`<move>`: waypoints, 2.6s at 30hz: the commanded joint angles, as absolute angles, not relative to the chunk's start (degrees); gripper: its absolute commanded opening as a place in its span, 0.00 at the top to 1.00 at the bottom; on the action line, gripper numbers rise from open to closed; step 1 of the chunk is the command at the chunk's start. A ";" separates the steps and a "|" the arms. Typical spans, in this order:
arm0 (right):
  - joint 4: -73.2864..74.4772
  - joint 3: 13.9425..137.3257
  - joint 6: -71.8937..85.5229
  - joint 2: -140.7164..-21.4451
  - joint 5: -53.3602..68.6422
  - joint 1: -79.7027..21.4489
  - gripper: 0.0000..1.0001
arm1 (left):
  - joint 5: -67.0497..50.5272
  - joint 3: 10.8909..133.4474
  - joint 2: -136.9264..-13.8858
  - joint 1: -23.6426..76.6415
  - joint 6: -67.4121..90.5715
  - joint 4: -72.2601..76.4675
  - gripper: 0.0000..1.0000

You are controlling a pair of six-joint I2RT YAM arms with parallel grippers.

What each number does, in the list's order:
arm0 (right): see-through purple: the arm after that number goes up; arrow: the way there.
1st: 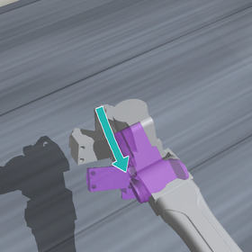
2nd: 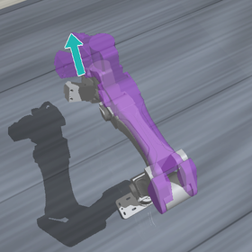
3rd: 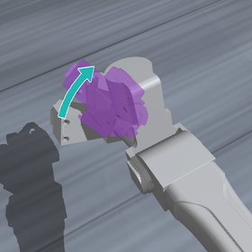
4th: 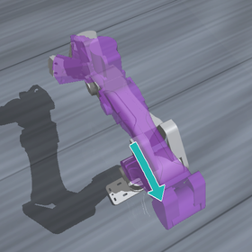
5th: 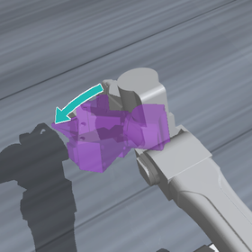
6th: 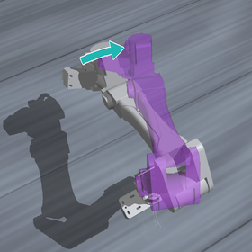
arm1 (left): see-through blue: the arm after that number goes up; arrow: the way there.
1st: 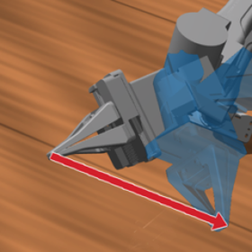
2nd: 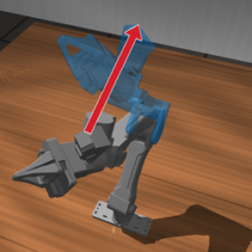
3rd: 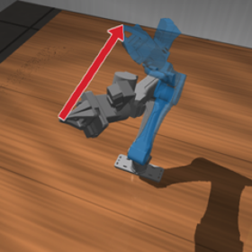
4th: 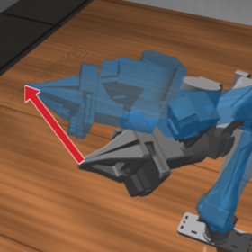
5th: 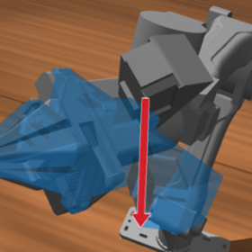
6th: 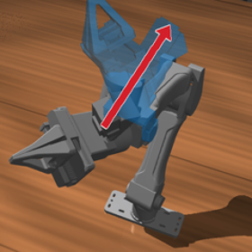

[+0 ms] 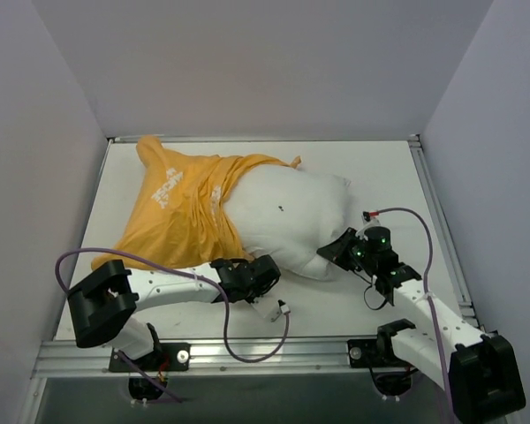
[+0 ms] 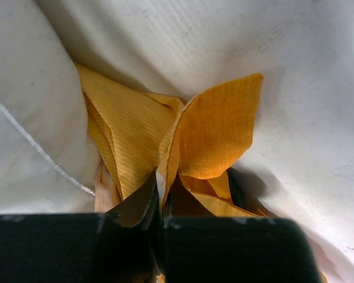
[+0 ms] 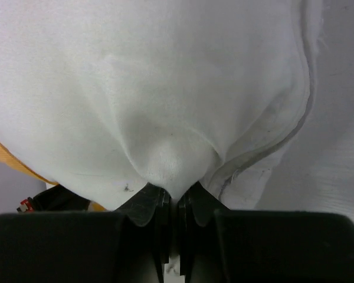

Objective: Remove the pillowcase from the pillow

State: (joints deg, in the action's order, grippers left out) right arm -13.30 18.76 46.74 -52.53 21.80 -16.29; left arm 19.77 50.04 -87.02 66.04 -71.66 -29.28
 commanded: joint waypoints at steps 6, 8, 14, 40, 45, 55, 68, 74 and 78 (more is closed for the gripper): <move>-8.01 29.87 42.90 -53.18 15.91 -12.42 1.00 | 20.74 46.59 -83.95 61.54 -73.38 -33.03 0.98; -5.03 32.42 40.97 -51.86 18.97 -7.94 1.00 | 21.62 45.53 -82.54 59.60 -75.40 -34.36 0.98; 3.50 37.97 33.59 -52.29 32.49 11.94 1.00 | 22.68 44.12 -77.70 45.46 -81.98 -39.28 0.98; 17.39 32.87 34.45 -45.44 21.63 -10.69 1.00 | -12.63 88.62 -80.76 47.35 -54.85 -82.42 0.06; 21.96 31.90 35.07 -43.51 21.88 -16.87 1.00 | -28.73 107.11 -89.72 48.34 -47.75 -94.22 0.04; 25.93 28.13 39.27 -43.59 25.23 -36.90 1.00 | -6.64 137.18 -112.48 38.58 -13.28 -68.91 0.04; 21.72 26.55 42.45 -46.32 24.34 -45.35 1.00 | -1.95 138.62 -125.77 41.75 -21.01 -65.41 0.13; 21.88 27.07 42.54 -45.97 24.35 -45.62 1.00 | 2.90 139.66 -128.23 41.66 -20.74 -62.50 0.37; 22.50 26.81 42.54 -45.35 24.52 -45.70 1.00 | 3.08 139.57 -128.58 40.61 -19.69 -60.30 0.38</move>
State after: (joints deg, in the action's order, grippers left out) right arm 18.90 27.62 42.65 -45.63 22.79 -44.73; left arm 0.30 138.76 -128.14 41.91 -20.40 -65.32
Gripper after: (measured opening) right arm 0.087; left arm 0.621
